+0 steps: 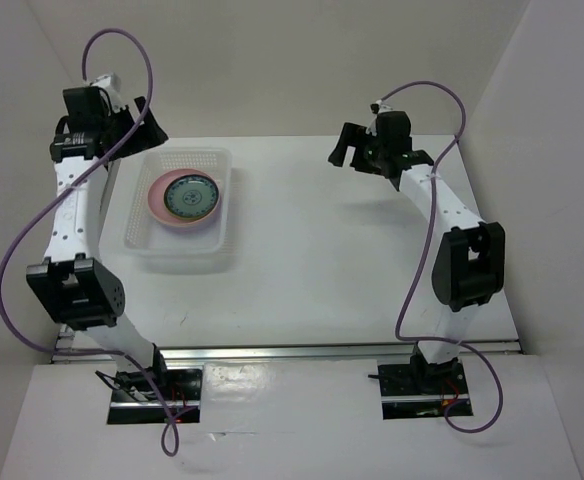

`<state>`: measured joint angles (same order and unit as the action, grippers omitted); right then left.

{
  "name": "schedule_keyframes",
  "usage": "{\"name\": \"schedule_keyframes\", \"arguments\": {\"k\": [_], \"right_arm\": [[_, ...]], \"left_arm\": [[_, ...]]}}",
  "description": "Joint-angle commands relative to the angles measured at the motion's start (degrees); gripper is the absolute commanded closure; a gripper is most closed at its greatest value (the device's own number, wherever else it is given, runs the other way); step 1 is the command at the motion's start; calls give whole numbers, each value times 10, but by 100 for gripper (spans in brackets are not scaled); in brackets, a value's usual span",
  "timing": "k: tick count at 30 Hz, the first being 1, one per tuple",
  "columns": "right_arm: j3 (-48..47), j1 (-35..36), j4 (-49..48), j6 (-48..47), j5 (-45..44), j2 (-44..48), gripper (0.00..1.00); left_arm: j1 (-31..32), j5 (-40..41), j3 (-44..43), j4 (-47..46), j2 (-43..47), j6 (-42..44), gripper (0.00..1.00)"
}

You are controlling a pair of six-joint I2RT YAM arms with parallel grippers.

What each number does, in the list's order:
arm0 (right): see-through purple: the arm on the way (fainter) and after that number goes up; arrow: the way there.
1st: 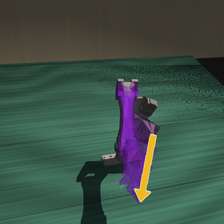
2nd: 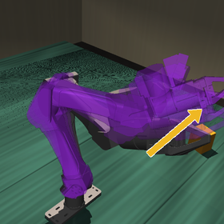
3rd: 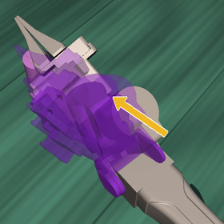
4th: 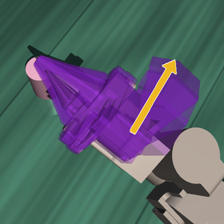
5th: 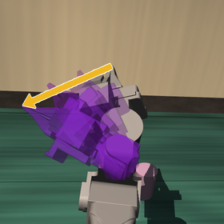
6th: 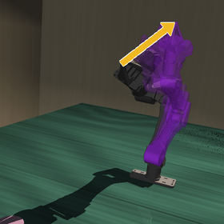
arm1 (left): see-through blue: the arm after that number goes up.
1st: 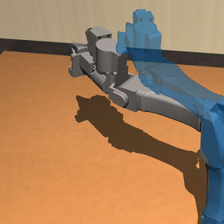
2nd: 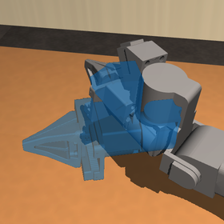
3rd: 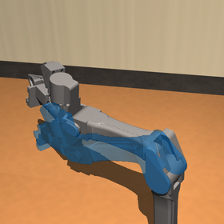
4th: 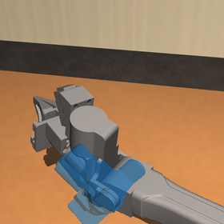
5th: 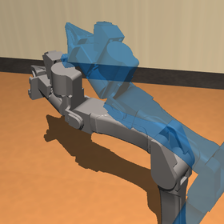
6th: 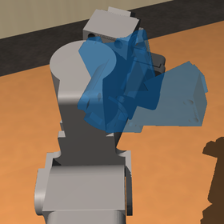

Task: Place the plates into the plastic bin on the countertop

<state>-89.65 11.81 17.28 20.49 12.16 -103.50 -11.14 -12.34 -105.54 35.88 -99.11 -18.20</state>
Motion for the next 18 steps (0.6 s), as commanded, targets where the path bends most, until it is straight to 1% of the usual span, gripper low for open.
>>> {"name": "schedule_keyframes", "arguments": {"k": [1, 6, 7, 9, 10, 12, 18], "right_arm": [[-30, 3, 36, -24, -64, 51, 0], [17, 3, 30, -24, -122, 107, 0], [23, 3, 30, -24, -127, 120, 0], [23, 3, 37, -19, -138, 125, 0], [37, 3, 37, -19, -144, 141, 0], [51, 3, 37, -19, -144, 152, 0], [87, 3, 43, -13, -144, 196, 0]], "left_arm": [[9, 21, 18, 11, 80, 26, 0], [20, 33, 61, 39, 125, 26, 0], [26, 48, 84, 45, 135, 26, 0], [26, 65, 110, 46, 169, 26, 0], [26, 65, 135, 35, 182, 31, 0], [26, 79, 157, 24, 203, 31, 0], [26, 32, 197, 12, 241, 12, 0]]}}
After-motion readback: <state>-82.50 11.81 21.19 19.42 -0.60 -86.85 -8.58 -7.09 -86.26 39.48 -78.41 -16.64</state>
